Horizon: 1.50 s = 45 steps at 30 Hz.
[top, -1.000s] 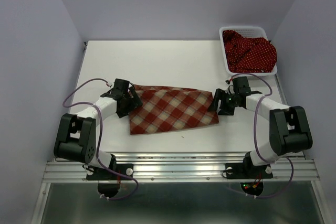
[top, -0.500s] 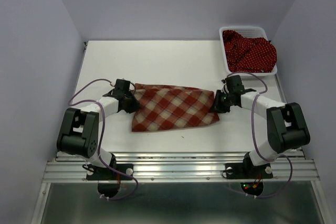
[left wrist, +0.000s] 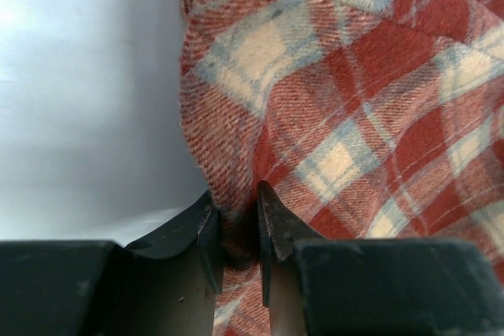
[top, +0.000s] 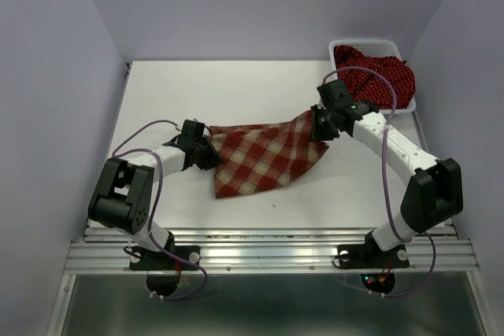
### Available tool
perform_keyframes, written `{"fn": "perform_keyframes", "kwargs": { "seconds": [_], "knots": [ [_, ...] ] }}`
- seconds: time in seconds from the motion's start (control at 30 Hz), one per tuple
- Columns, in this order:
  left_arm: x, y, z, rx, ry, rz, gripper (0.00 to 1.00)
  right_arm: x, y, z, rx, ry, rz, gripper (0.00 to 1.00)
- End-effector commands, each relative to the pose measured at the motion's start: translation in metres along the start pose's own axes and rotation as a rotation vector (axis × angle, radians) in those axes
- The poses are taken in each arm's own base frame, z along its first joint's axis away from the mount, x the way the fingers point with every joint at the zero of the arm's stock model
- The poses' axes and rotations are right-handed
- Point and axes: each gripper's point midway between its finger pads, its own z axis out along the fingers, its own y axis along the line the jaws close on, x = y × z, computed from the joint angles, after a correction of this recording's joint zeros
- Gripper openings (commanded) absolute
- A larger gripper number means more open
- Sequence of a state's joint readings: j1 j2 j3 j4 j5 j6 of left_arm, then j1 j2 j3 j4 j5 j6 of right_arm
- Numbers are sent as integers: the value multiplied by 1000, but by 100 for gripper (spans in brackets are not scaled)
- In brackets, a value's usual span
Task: Fold and stack the skirts
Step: Fold the skirt
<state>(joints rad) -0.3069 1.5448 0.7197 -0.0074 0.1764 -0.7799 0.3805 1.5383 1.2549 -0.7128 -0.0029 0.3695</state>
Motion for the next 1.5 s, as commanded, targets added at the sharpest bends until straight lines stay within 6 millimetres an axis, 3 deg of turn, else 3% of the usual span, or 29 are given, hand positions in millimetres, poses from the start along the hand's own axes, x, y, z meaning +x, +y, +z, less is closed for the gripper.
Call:
{"fn": "perform_keyframes", "kwargs": {
  "seconds": [0.0,0.03,0.07,0.17,0.43,0.67,0.8,1.07,1.27,1.37,1.47],
  "knots": [
    [-3,-22,1,61,-11,-26,29,-14,21,-25,121,-41,-57,1],
    [-3,-23,2,65,-12,-29,29,-8,26,-30,133,-15,-70,1],
    [0,-22,2,68,-5,-33,29,-11,47,-35,108,-26,-91,1],
    [4,-21,4,77,-1,-45,29,-11,75,-44,82,-29,-135,1],
    [12,-17,4,80,6,-87,29,21,163,-37,-22,28,-276,0],
    [15,-12,0,71,-6,-108,29,36,212,-22,-140,50,-295,1],
    [17,-11,1,70,-5,-111,29,49,229,-5,-172,81,-307,1],
    [15,-11,-1,64,-16,-116,29,57,233,26,-156,95,-291,3],
    [9,-12,-4,50,-37,-108,31,69,240,48,-181,130,-287,11],
    [3,-10,-8,28,-66,-110,34,71,250,49,-230,136,-294,21],
    [-5,-13,-17,23,-101,-109,41,73,266,38,-332,152,-324,42]
  ]
}}
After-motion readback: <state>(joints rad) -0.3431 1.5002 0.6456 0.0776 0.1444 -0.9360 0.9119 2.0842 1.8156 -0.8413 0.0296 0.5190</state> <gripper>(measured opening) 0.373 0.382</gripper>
